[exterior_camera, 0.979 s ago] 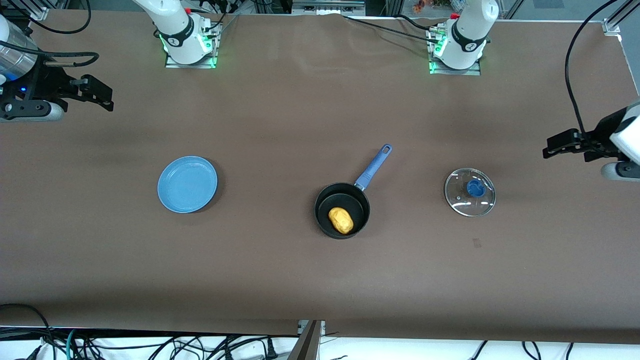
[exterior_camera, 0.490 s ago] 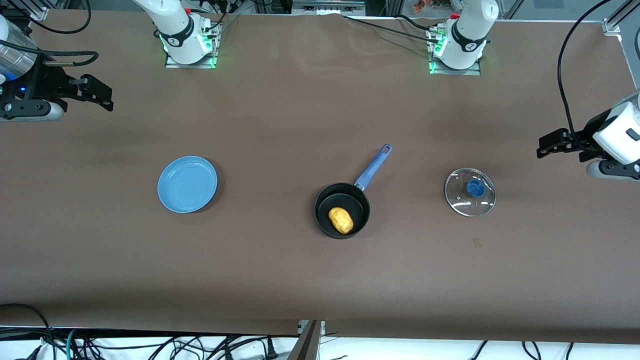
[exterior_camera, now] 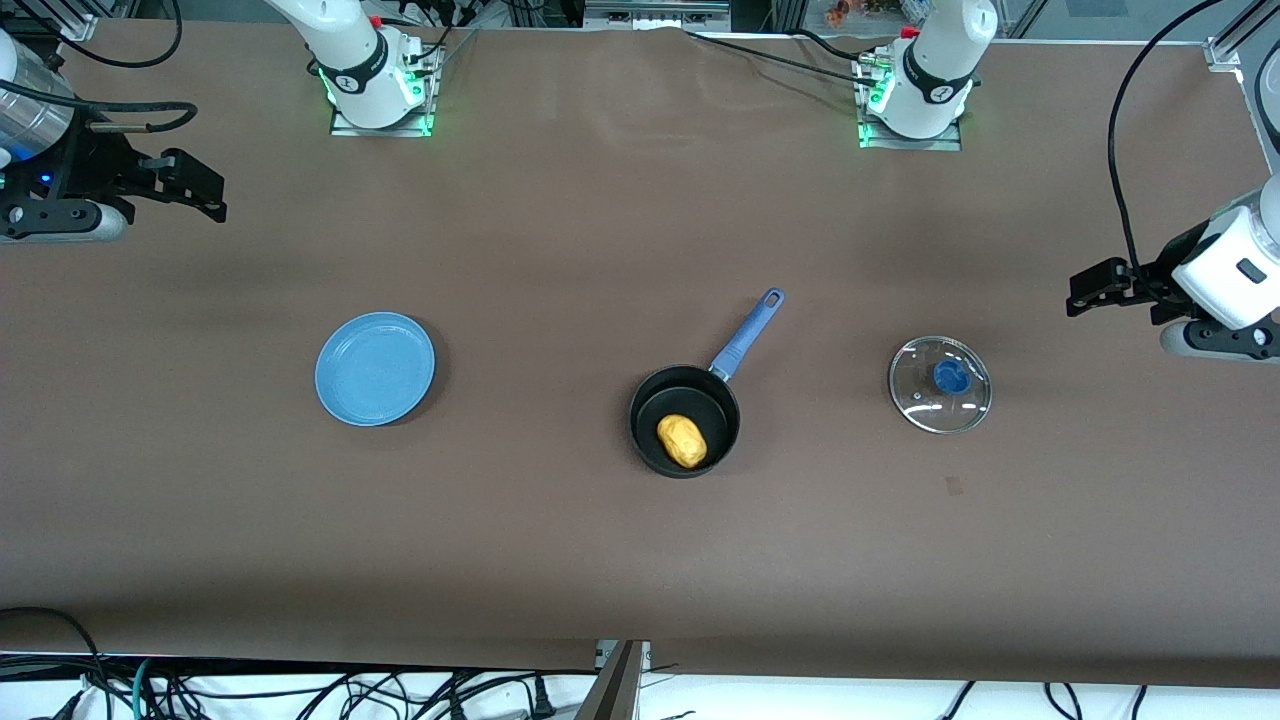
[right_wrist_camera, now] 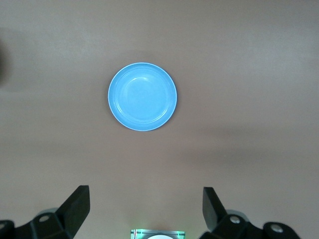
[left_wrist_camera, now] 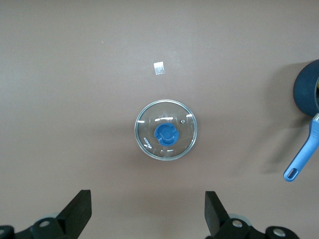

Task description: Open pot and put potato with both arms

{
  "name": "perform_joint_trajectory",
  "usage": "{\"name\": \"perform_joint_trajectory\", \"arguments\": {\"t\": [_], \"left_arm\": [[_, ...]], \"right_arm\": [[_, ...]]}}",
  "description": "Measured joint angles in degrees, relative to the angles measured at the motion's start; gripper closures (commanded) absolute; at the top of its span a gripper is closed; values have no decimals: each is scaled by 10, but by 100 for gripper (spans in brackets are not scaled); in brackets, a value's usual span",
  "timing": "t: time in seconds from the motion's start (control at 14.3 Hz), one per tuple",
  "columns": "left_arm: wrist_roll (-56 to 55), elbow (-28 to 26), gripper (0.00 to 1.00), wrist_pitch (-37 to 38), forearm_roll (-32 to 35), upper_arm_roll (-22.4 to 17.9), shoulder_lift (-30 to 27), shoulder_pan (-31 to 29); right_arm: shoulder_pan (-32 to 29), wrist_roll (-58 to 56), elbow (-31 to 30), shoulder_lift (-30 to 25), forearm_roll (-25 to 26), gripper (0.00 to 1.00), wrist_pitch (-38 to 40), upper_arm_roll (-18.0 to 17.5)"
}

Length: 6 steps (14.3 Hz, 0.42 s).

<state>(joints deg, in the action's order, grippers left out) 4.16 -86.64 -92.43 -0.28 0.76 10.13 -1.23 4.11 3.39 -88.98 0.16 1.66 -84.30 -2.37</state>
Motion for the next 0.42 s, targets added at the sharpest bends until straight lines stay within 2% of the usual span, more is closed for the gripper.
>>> {"name": "perform_joint_trajectory", "arguments": {"t": [0.42], "left_arm": [[0,26,0,8,0,-1,18,-4]], "right_arm": [[0,-1,0,0,0,0,0,0]]}}
